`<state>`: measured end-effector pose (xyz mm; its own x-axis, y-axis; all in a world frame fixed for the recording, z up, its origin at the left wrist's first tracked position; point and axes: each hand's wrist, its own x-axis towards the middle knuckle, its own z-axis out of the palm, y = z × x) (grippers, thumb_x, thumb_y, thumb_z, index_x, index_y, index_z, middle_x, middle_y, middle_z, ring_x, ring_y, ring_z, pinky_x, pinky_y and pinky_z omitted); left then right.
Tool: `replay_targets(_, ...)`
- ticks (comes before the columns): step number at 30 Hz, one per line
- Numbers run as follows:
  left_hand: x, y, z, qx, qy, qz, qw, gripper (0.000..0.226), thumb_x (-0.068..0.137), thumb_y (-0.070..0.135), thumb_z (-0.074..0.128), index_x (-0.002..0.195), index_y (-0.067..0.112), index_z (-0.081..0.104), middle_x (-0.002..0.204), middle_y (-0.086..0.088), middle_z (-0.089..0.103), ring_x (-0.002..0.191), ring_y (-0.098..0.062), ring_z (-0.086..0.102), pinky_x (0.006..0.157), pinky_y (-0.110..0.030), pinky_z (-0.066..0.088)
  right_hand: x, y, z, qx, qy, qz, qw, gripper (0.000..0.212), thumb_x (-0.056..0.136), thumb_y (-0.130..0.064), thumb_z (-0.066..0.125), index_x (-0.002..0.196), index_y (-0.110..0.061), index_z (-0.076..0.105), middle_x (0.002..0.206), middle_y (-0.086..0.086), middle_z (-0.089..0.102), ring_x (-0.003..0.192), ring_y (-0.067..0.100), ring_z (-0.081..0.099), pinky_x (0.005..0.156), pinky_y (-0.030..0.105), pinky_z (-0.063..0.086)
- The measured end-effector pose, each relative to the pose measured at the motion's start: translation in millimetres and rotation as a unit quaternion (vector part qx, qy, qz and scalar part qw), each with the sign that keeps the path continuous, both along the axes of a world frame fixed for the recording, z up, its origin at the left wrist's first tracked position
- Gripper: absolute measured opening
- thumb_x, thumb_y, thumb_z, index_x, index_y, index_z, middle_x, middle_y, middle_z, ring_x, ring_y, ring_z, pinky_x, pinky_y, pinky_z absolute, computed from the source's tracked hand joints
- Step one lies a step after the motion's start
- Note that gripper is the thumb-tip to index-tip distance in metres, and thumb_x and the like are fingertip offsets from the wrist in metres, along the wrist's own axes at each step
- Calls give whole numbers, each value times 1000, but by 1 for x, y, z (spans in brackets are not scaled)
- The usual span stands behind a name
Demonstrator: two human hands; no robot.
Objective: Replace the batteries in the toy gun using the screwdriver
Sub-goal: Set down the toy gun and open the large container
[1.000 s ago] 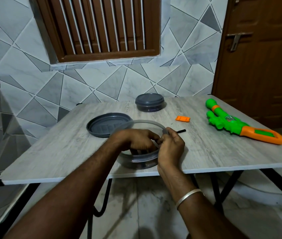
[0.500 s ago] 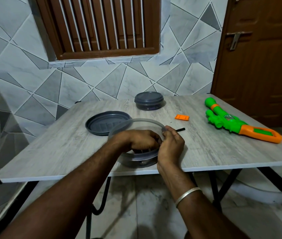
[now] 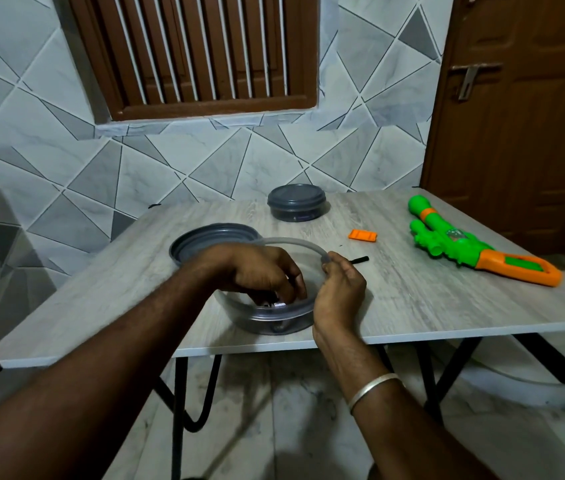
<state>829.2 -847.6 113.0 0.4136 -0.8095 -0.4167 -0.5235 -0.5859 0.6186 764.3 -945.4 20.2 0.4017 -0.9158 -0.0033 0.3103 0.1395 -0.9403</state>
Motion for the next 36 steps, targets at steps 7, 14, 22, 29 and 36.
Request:
replay_targets(7, 1, 7, 3, 28, -39, -24, 999, 34, 84, -7, 68, 108, 16, 74, 94, 1, 73, 91, -19, 66, 86, -34, 55, -1, 2, 1, -9, 6, 4, 1000, 34, 95, -15, 47, 124, -15, 66, 121, -2, 67, 109, 15, 61, 94, 35, 54)
replay_targets(14, -2, 4, 0, 94, -110, -22, 989, 30, 91, 14, 66, 121, 18, 71, 114, 0, 74, 108, -17, 68, 106, -42, 50, -4, 2, 2, -15, 15, 9, 1000, 33, 98, -16, 46, 126, -17, 65, 121, -2, 65, 108, 15, 60, 94, 39, 54)
replay_targets(22, -3, 3, 6, 116, -98, -15, 988, 36, 89, 6, 67, 123, 20, 67, 113, 2, 69, 111, -18, 65, 101, -36, 52, -4, 2, 2, -22, 23, 8, 999, 34, 98, -16, 45, 127, -16, 64, 125, -3, 65, 110, 14, 59, 97, 39, 53)
replay_targets(29, -10, -6, 5, 168, -194, -16, 966, 35, 100, 14, 58, 134, 18, 60, 101, 0, 63, 85, -15, 61, 72, -27, 53, -4, 1, 2, -22, 22, 9, 999, 35, 98, -15, 46, 128, -15, 64, 127, -2, 63, 113, 16, 58, 99, 40, 51)
replay_targets(36, -10, 0, 10, 220, -219, -49, 949, 29, 100, 16, 54, 123, 30, 65, 121, -1, 63, 110, -20, 62, 88, -33, 52, -4, 1, 3, -19, 17, 12, 1000, 35, 97, -13, 47, 128, -14, 64, 127, -1, 64, 114, 16, 58, 101, 38, 50)
